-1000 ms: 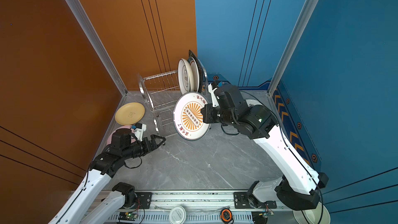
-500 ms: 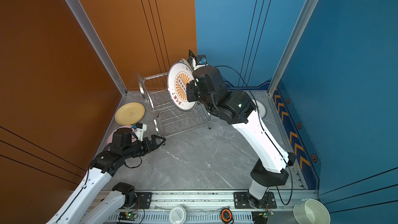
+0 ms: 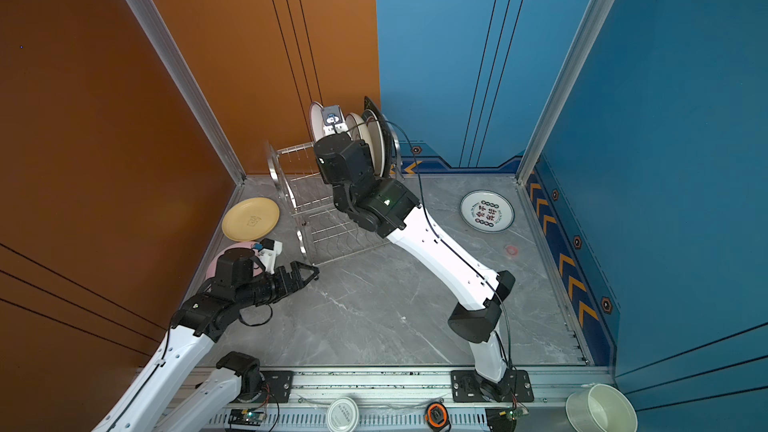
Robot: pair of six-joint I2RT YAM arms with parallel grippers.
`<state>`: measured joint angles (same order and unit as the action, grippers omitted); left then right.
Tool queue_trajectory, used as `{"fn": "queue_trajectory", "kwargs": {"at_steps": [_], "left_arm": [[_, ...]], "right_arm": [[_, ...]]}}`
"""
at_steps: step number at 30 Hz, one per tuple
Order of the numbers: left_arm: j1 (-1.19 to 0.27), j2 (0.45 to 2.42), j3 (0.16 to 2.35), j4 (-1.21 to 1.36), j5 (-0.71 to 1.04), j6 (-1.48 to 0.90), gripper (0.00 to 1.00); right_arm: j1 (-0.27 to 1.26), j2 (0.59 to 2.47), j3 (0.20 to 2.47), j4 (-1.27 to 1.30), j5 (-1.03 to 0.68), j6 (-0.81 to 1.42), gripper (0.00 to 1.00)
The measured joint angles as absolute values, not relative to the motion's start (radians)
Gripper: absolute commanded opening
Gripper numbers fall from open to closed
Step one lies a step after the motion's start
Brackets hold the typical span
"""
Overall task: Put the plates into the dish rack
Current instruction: 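Lift the sunburst plate upright and carry it to the rack with the right gripper, then lower the sunburst plate into the rack slot beside the white plates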
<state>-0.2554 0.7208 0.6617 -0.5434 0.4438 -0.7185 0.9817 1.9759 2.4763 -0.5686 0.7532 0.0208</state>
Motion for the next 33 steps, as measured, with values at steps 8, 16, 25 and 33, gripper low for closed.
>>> {"fn": "queue_trajectory", "kwargs": {"at_steps": [8, 16, 25, 33], "left_arm": [[-0.255, 0.723, 0.662, -0.543, 0.427, -0.719, 0.98], [-0.255, 0.737, 0.662, -0.543, 0.418, -0.719, 0.98], [-0.257, 0.731, 0.662, -0.543, 0.406, -0.719, 0.98], [-0.284, 0.701, 0.661, -0.543, 0.383, -0.730, 0.98]], "right_arm": [[0.962, 2.066, 2.516, -0.476, 0.810, -0.072, 0.00], [0.912, 2.093, 2.518, -0.453, 0.818, -0.093, 0.00], [0.895, 2.128, 2.518, -0.462, 0.816, -0.079, 0.00], [0.884, 2.132, 2.515, -0.490, 0.813, -0.044, 0.00]]}}
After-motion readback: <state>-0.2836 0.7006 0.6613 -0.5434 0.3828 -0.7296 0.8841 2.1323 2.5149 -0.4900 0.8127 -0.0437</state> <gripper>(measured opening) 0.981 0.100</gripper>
